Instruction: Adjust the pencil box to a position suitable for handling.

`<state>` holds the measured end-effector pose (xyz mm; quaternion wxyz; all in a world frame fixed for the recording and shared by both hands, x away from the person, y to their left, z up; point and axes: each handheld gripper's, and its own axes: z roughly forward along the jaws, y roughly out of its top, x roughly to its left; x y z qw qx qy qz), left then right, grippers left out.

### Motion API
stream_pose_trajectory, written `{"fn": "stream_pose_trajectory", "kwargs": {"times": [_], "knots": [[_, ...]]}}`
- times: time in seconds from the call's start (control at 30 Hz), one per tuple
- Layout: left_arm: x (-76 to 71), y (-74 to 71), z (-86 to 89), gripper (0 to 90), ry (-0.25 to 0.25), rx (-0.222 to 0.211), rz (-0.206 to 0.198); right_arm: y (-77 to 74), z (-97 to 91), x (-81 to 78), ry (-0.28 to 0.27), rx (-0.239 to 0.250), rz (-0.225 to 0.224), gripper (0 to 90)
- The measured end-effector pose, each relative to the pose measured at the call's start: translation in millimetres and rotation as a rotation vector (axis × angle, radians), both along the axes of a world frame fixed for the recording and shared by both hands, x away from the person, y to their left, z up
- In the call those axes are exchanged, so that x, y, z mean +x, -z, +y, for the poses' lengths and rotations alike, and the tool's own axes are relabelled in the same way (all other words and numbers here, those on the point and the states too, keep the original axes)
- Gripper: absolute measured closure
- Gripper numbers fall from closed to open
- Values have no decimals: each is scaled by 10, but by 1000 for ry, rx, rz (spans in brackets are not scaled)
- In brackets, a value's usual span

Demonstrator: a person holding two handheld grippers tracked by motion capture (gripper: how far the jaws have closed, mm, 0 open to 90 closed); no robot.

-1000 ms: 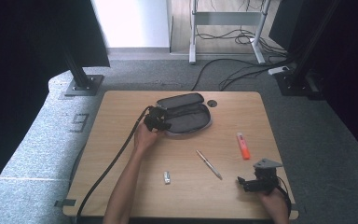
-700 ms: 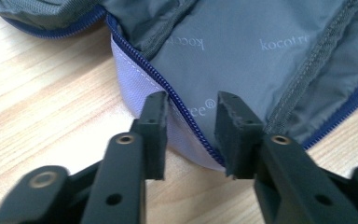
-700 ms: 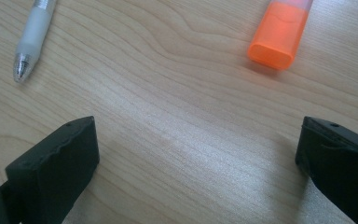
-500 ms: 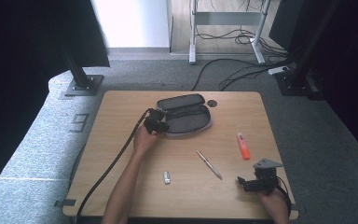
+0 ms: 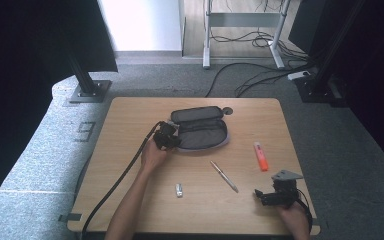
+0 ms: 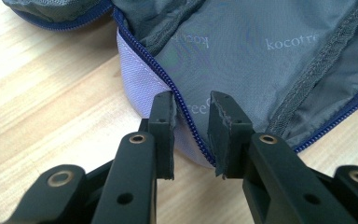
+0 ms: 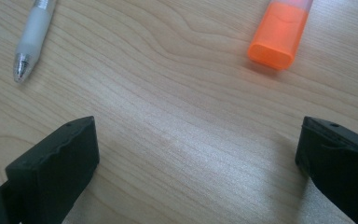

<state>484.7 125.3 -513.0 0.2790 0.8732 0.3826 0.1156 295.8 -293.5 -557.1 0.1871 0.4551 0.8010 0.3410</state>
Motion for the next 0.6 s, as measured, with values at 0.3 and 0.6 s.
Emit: {"fn": "stream_pose_trajectory", "kwargs": {"times": [0.3, 0.6], "knots": [[-164, -3, 19, 713, 32, 4, 3, -1, 0, 1, -1, 0, 1, 0], [-365, -11, 24, 714, 63, 21, 1, -1, 2, -2, 2, 2, 3, 0]]}}
